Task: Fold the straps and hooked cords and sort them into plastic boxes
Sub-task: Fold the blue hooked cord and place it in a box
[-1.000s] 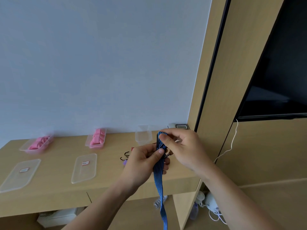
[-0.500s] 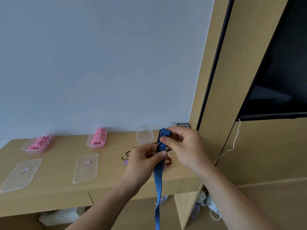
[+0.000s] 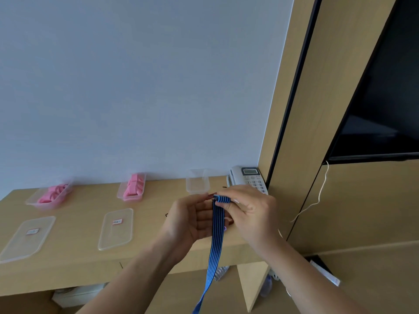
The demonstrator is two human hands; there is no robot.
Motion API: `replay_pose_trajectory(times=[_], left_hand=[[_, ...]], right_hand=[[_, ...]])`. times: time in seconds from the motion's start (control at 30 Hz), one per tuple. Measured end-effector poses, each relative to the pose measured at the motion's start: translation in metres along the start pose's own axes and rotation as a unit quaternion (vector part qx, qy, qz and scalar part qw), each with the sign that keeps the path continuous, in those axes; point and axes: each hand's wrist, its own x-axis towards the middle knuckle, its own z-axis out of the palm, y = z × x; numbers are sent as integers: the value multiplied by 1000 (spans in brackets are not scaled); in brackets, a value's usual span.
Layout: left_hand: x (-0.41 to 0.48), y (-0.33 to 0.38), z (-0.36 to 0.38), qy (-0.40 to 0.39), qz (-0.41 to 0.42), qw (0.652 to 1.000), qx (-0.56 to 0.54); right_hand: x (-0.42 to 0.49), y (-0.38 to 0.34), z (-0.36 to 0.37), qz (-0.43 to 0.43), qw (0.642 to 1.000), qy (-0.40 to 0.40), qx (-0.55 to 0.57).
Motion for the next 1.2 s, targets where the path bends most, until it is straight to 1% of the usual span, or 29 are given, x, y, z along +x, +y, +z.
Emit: replay_pose_trajectory(times=[0.07, 0.2, 0.3, 0.5, 0.6, 0.67, 0.7, 0.77, 0.83, 0.87, 0.97, 1.03, 1.13, 1.2], left_hand=[[2, 2, -2, -13, 9, 1000, -20], [7, 2, -4, -17, 22, 1000, -8], [9, 4, -8, -18, 40, 999, 7], [12, 3, -10, -25, 79, 993, 84], [11, -3, -8, -16, 90, 990, 107], [11, -6, -5, -7, 99, 987, 123], [10, -7, -4, -1, 104, 986, 127], [10, -7, -3, 2, 112, 985, 131], [8, -6, -2, 3, 114, 986, 122], [7, -5, -2, 7, 111, 988, 105], [5, -6, 1, 16, 108, 992, 60], [4, -8, 2, 10, 104, 992, 67], [7, -11, 0, 7, 88, 993, 83], [10, -14, -1, 4, 78, 994, 76]], right_hand=[[-8, 2, 2, -30, 999, -11, -19], [-20, 4, 3, -81, 992, -70, -61], [-27, 4, 2, -86, 988, -102, -72], [-26, 3, -2, -65, 985, -147, -56], [-19, 2, -3, -38, 992, -110, -40], [-13, 3, -3, 14, 994, -93, -55], [-10, 3, -3, 63, 991, -108, -52], [-4, 5, -5, 170, 969, -179, -10], [2, 7, -6, 235, 940, -243, 43], [4, 8, -7, 254, 931, -253, 62], [9, 8, -8, 286, 924, -241, 81], [10, 8, -8, 293, 922, -242, 74], [13, 10, -9, 277, 928, -242, 59], [13, 9, -10, 279, 928, -238, 66]])
